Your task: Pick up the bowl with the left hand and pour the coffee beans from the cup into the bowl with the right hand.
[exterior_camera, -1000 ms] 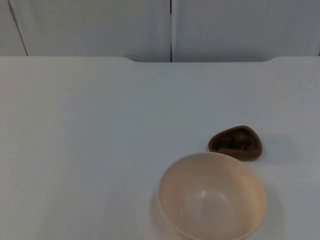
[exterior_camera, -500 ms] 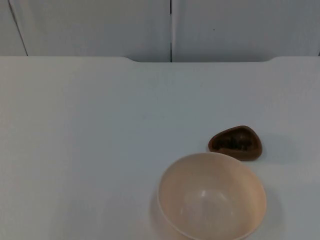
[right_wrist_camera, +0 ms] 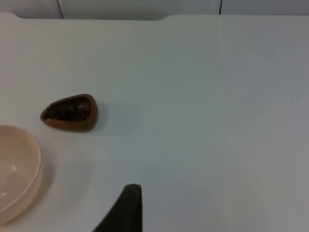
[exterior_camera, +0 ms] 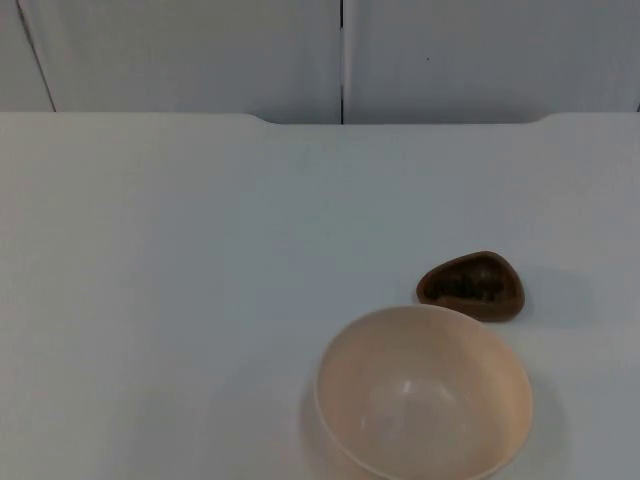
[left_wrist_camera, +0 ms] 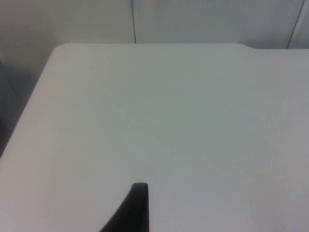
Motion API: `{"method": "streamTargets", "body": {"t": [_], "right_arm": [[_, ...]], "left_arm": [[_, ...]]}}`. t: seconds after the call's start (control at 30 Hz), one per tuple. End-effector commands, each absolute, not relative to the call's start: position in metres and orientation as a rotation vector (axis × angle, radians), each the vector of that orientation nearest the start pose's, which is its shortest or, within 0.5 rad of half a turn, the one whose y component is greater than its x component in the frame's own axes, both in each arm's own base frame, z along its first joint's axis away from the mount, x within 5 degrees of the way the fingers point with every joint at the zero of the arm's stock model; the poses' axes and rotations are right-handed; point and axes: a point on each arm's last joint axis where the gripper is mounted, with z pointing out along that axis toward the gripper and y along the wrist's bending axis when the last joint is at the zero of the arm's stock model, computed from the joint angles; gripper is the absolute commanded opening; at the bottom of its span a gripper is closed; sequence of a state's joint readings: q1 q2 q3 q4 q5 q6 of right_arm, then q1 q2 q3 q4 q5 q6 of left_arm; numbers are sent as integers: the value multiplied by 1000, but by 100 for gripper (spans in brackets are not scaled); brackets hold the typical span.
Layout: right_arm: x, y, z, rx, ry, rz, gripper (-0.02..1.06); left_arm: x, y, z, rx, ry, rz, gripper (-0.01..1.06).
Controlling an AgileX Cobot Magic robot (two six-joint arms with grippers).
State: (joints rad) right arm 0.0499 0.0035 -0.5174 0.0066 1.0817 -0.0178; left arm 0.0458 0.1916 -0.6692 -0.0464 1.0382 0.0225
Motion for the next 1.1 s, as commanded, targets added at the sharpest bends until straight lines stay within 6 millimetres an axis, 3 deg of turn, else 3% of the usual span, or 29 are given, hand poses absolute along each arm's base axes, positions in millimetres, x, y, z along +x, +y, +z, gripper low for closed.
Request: {"method": "streamTargets", "body": {"t": [0.0, 0.43, 0.57, 0.77, 1.07], "right_arm": [[-7, 0, 280, -62, 2045, 27, 105], [-7, 0, 280, -62, 2045, 27, 105], [-7, 0, 280, -62, 2045, 27, 105], [-7, 0, 280, -62, 2045, 27, 105], [-7, 0, 280, -62, 2045, 27, 105]], "left_arm": [[16, -6, 329, -28, 2035, -63, 105], [42, -9, 337, -39, 2117, -130, 105], [57, -8, 361, -39, 2133, -133, 105], [82, -7, 381, -32, 2168, -131, 105], [118, -6, 376, 5, 2283, -131, 105]]}}
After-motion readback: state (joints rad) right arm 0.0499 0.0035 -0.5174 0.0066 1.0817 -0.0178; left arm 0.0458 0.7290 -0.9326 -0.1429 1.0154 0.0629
